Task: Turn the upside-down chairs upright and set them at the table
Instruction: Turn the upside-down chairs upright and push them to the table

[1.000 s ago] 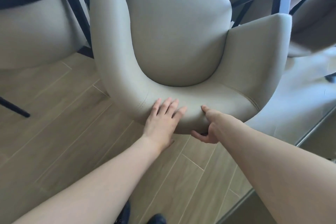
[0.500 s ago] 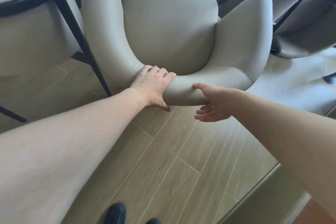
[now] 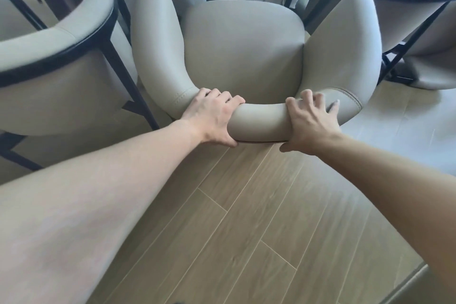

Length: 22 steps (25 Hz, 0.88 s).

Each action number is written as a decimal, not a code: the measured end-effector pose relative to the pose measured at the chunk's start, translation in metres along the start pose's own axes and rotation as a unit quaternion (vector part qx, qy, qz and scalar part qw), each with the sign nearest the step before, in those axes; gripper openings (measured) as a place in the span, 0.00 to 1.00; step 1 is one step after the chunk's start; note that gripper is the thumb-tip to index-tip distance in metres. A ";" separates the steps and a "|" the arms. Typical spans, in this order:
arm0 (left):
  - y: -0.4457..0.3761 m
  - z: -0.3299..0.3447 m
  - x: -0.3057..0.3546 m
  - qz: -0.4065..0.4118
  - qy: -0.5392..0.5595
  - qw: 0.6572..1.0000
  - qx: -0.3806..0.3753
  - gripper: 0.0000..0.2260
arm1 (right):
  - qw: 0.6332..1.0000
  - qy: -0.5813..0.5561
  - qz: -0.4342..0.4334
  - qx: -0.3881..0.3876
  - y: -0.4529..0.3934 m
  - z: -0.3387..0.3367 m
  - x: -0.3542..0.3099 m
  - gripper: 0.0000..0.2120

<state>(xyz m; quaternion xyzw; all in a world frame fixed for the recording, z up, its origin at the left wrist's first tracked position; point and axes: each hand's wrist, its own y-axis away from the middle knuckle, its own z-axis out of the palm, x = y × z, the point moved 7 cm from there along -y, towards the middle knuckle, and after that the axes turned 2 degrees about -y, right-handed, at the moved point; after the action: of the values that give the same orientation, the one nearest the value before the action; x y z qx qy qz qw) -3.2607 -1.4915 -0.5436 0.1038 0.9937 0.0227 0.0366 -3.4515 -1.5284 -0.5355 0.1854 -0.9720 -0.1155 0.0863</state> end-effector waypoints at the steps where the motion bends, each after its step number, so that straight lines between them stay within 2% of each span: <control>1: -0.001 0.001 -0.001 0.001 -0.016 1.000 0.009 0.42 | 1.000 -0.016 -0.005 -0.001 -0.008 0.003 0.001 0.51; 6: -0.007 -0.002 -0.007 0.016 -0.021 0.999 0.046 0.41 | 0.995 -0.088 -0.036 0.039 -0.020 0.009 0.007 0.47; 12: -0.053 -0.018 -0.036 0.010 -0.013 0.999 0.046 0.40 | 0.993 -0.084 -0.065 0.045 -0.071 -0.018 0.010 0.44; 18: -0.114 -0.031 -0.077 -0.002 0.025 0.999 0.022 0.39 | 0.994 -0.073 -0.076 0.034 -0.136 -0.053 0.014 0.41; 22: -0.138 -0.032 -0.091 0.000 0.026 1.000 -0.001 0.39 | 0.994 -0.071 -0.081 0.031 -0.161 -0.064 0.016 0.42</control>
<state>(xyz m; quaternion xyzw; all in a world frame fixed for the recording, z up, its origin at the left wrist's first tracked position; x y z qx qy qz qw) -3.2029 -1.6467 -0.5125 0.1030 0.9943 0.0259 0.0110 -3.3975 -1.6920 -0.5137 0.2574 -0.9606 -0.1044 0.0010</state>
